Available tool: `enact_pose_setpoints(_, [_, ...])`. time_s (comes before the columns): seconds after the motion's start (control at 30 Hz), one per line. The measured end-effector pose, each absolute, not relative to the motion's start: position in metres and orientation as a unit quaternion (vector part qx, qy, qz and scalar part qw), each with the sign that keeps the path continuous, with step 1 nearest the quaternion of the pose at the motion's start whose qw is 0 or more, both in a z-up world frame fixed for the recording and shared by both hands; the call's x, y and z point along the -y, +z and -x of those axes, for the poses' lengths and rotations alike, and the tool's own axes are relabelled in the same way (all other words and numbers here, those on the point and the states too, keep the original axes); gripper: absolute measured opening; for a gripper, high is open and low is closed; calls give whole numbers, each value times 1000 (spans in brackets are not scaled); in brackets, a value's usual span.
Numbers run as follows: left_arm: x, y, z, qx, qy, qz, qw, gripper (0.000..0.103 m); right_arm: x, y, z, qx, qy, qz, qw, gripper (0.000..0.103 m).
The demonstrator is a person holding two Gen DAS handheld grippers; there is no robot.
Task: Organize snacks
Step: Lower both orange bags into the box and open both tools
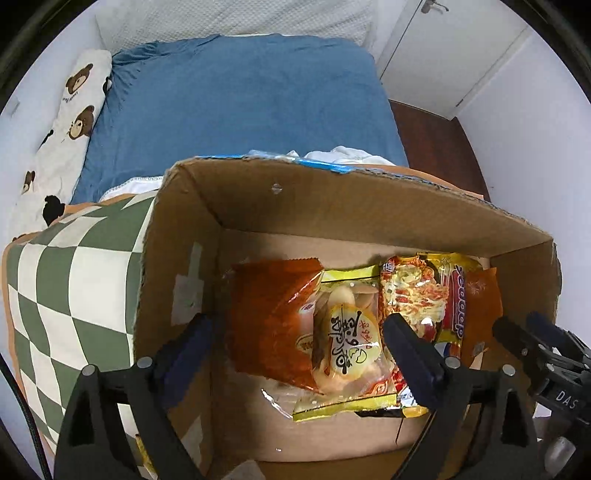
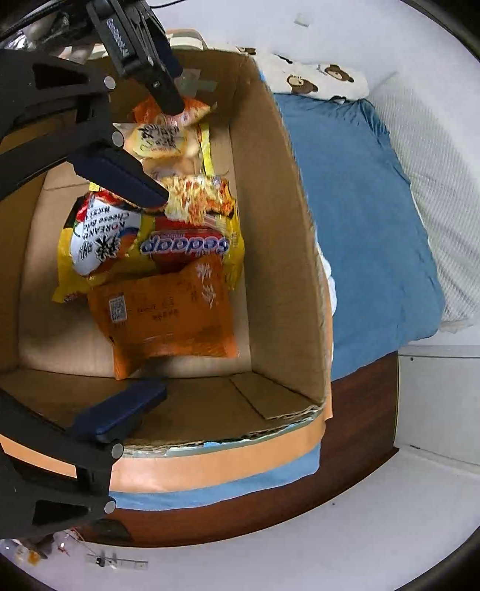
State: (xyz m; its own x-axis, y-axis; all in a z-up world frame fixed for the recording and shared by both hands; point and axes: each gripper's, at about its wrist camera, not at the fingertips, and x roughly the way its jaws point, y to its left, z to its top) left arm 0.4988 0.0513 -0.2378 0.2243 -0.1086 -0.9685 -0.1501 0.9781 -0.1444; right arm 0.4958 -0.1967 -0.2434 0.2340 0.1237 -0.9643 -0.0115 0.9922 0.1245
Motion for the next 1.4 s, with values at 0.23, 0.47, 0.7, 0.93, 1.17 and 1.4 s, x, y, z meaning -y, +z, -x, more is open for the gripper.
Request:
enact_pose_setpoints(0.23, [-39, -230, -488, -610, 13, 87, 788, 94, 204, -245, -490, -612, 47, -49, 788, 97])
enact_pose_setpoints(0.47, [-35, -208, -457, -574, 11, 81, 815, 94, 201, -225, -460, -589, 50, -39, 806, 97])
enact_pose_setpoints(0.7, [-32, -178, -412, -538, 12, 77, 840, 94, 198, -204, -418, -558, 58, -32, 827, 97])
enact_pose_setpoints(0.93, [-25, -147, -366, -492, 24, 51, 869, 94, 189, -174, -368, -526, 77, -20, 847, 97])
enact_pose_setpoints(1.17, [-24, -121, -325, -467, 23, 50, 883, 94, 183, -143, -318, -495, 91, -15, 864, 97])
enact_pose_setpoints(1.4, [-21, -99, -290, -446, 22, 46, 894, 94, 183, -113, -277, -466, 97, -17, 879, 97])
